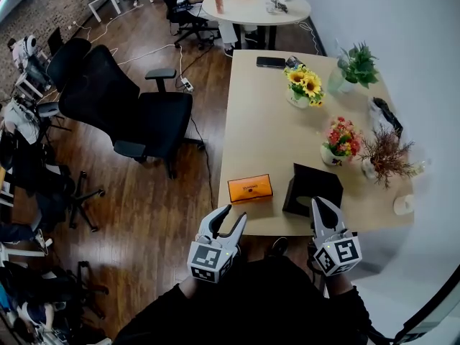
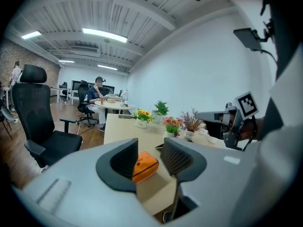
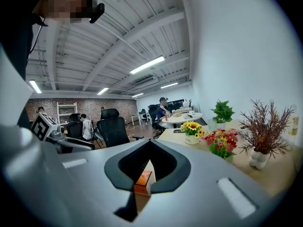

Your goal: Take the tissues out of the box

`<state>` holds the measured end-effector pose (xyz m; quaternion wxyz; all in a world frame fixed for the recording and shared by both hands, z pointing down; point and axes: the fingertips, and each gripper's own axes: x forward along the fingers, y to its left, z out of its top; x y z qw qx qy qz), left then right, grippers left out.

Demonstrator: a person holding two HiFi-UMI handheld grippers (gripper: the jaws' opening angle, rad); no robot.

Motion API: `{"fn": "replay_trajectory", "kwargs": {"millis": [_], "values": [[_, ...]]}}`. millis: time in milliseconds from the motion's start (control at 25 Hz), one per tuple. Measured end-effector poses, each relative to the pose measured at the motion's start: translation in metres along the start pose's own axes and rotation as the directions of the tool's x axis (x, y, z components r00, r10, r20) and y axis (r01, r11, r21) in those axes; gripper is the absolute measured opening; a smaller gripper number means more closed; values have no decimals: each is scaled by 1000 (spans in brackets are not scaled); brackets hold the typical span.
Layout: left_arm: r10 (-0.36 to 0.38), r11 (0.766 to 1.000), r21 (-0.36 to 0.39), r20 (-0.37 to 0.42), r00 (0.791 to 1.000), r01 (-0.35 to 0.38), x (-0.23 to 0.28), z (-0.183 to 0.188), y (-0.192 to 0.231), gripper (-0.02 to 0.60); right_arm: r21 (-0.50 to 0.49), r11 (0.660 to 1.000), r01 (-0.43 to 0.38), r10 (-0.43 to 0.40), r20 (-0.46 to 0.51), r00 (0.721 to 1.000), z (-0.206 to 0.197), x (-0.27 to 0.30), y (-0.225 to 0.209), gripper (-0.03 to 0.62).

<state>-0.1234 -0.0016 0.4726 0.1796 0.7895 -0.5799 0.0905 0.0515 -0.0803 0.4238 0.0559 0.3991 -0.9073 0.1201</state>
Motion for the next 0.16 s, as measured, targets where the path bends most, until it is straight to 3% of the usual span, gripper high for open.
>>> {"fn": "replay_trajectory", "kwargs": {"millis": [160], "values": [[4,1000,-4,-2,1000,-4,2,-3,0,153,-12,1000,-10,10,-3,1000,-2,1,0,0]]}}
